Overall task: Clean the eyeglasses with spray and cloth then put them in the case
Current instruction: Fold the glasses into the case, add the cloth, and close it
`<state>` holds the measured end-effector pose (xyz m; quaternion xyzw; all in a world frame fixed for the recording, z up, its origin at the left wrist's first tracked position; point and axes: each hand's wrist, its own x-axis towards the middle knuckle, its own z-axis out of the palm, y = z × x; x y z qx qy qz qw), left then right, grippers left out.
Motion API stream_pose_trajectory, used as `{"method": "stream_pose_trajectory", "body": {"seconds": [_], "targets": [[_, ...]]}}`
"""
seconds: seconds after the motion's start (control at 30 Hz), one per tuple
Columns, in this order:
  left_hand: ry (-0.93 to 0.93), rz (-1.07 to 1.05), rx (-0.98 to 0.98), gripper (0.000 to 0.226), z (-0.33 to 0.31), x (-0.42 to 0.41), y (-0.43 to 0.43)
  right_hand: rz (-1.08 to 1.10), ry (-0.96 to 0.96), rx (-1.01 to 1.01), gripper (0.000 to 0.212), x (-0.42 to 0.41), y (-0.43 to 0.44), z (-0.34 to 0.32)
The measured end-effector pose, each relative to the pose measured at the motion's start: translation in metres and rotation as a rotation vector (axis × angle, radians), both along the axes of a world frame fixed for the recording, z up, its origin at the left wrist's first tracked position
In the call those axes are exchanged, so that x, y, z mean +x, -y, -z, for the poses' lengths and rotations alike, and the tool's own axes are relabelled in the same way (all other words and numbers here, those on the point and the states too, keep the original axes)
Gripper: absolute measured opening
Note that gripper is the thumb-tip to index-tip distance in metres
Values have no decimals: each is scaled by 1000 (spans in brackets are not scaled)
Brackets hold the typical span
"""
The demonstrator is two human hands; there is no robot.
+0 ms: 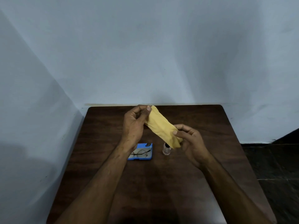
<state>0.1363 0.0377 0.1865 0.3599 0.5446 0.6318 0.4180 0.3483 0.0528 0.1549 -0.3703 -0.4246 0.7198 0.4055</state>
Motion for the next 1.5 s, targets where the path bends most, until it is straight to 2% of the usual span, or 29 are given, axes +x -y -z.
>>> {"method": "stream_pose_trajectory", "body": {"seconds": [0.1,0.2,0.33,0.47,0.57,0.67,0.77,0.87,1.0,1.13,1.3,1.5], "targets": [[46,-41,-66,17,12,-4,3,-40,-75,-105,43,-2,0,4],[58,-104,-98,16,26,-9,8,-29,-60,-177,67,-5,0,14],[39,-165,-124,15,41,-8,16,38,-90,-274,52,-6,3,21],[48,-206,-175,16,54,-5,23,102,-98,-277,54,-9,6,17],[123,-225,-235,20,61,-4,29,141,-84,-275,38,-7,8,16],[233,-209,-278,18,66,-2,33,151,-17,-253,22,-2,8,18],[242,-192,-301,12,72,-3,36,160,85,-155,15,1,9,22],[185,-196,-282,17,78,-4,37,201,161,-71,17,3,8,27],[137,-252,-231,23,78,-3,36,239,240,20,34,6,4,30],[91,-175,-230,20,85,-7,37,270,322,132,29,7,-1,30],[-13,-72,-189,25,83,-12,40,171,352,181,11,14,-9,31],[-166,-11,-132,35,81,-19,40,57,382,207,28,19,-15,25]]}}
